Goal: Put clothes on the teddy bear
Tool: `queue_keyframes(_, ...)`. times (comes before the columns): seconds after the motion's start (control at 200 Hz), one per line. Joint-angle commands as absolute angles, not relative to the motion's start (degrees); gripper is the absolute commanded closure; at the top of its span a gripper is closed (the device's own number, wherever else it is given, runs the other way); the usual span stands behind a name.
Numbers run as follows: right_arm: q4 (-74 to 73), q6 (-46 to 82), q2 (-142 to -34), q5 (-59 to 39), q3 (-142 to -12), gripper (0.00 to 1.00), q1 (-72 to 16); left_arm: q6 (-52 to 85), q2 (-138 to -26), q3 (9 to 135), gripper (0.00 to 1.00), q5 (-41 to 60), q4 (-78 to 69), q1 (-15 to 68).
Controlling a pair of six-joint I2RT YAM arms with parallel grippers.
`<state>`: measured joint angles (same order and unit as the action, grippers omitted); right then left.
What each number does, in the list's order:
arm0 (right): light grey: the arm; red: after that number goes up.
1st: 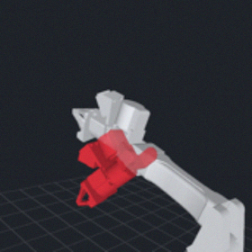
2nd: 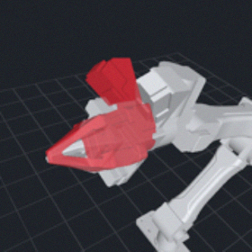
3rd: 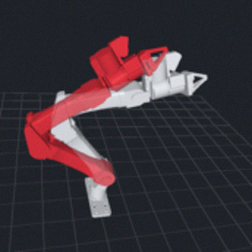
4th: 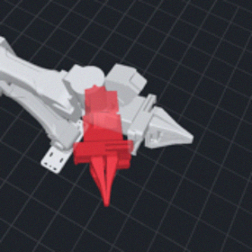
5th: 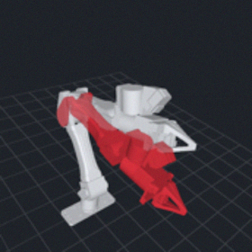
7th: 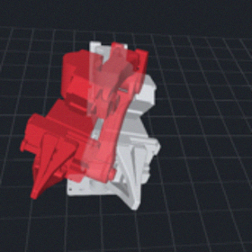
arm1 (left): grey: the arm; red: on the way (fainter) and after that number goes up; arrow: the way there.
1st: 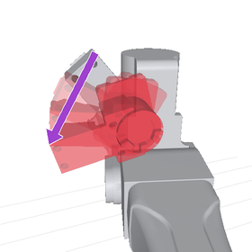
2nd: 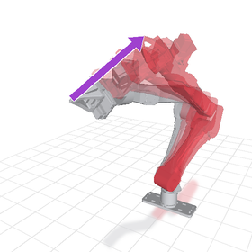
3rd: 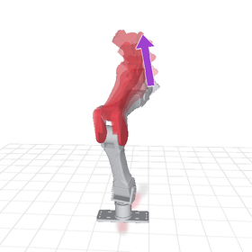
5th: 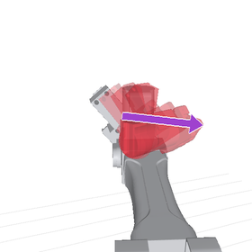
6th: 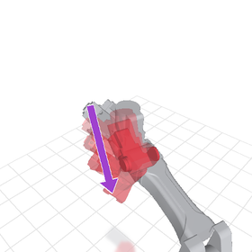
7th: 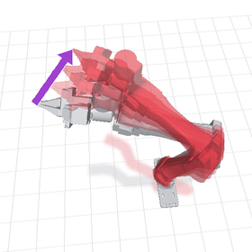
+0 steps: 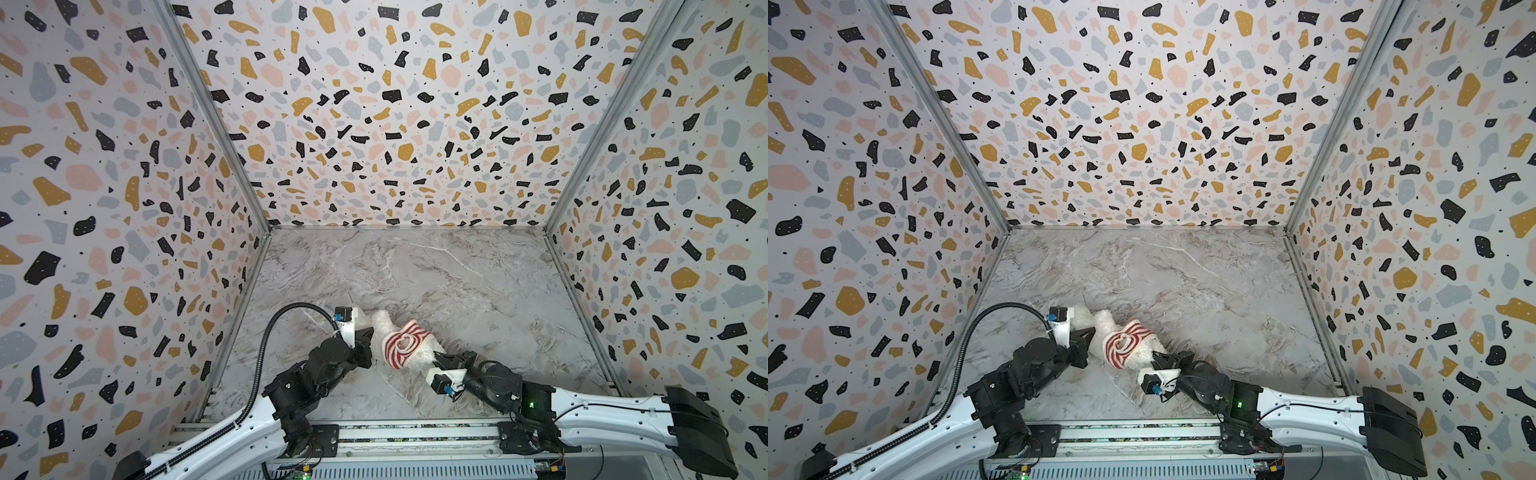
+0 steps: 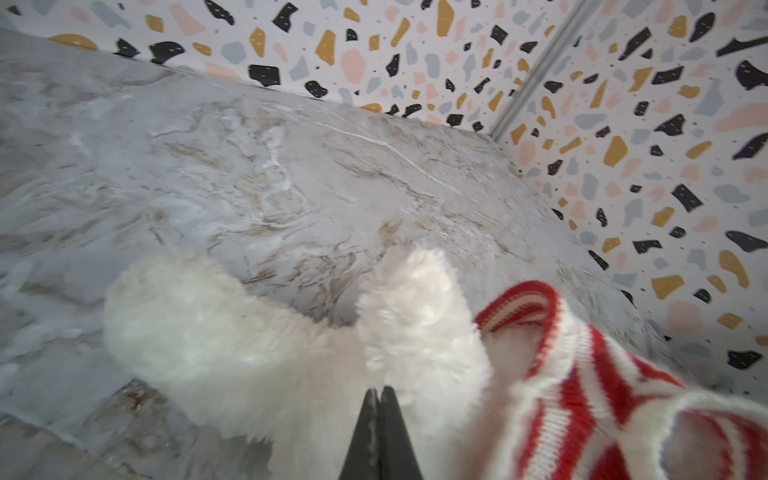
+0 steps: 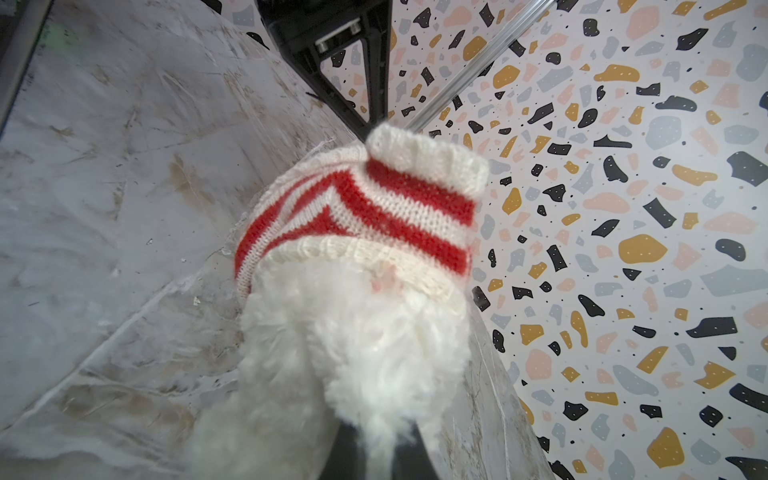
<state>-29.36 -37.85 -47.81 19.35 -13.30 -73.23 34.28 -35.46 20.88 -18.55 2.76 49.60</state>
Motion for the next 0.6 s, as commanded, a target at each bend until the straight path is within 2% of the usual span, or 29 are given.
queue_keyframes(0.0, -31.9, -37.8, -46.7, 20.1, -13.4, 1.0, -73.8, 36.5, -34.0, 19.4, 1.0, -25.5, 1.2, 48.8)
queue_keyframes(0.1, -31.7, -37.9, -46.7, 20.1, -13.5, 1.0, -74.1, 35.5, -32.8, 18.0, 1.0, -25.5, -2.9, 48.4)
queue_keyframes(0.22, -31.4, -38.0, -46.7, 20.6, -13.7, 1.0, -74.4, 32.7, -34.2, 17.8, 1.0, -14.7, -7.9, 48.2)
queue_keyframes(0.325, -31.4, -38.1, -46.5, 20.4, -13.7, 1.0, -74.5, 30.7, -34.7, 19.7, 1.0, -4.4, -6.1, 48.2)
queue_keyframes(0.456, -31.6, -38.2, -46.7, 20.5, -13.6, 1.0, -74.5, 30.1, -33.8, 21.2, 0.79, 0.6, -1.5, 48.2)
queue_keyframes(0.596, -31.7, -38.3, -47.1, 20.5, -13.9, 1.0, -74.5, 30.5, -34.3, 21.9, 0.68, 4.3, -0.8, 48.2)
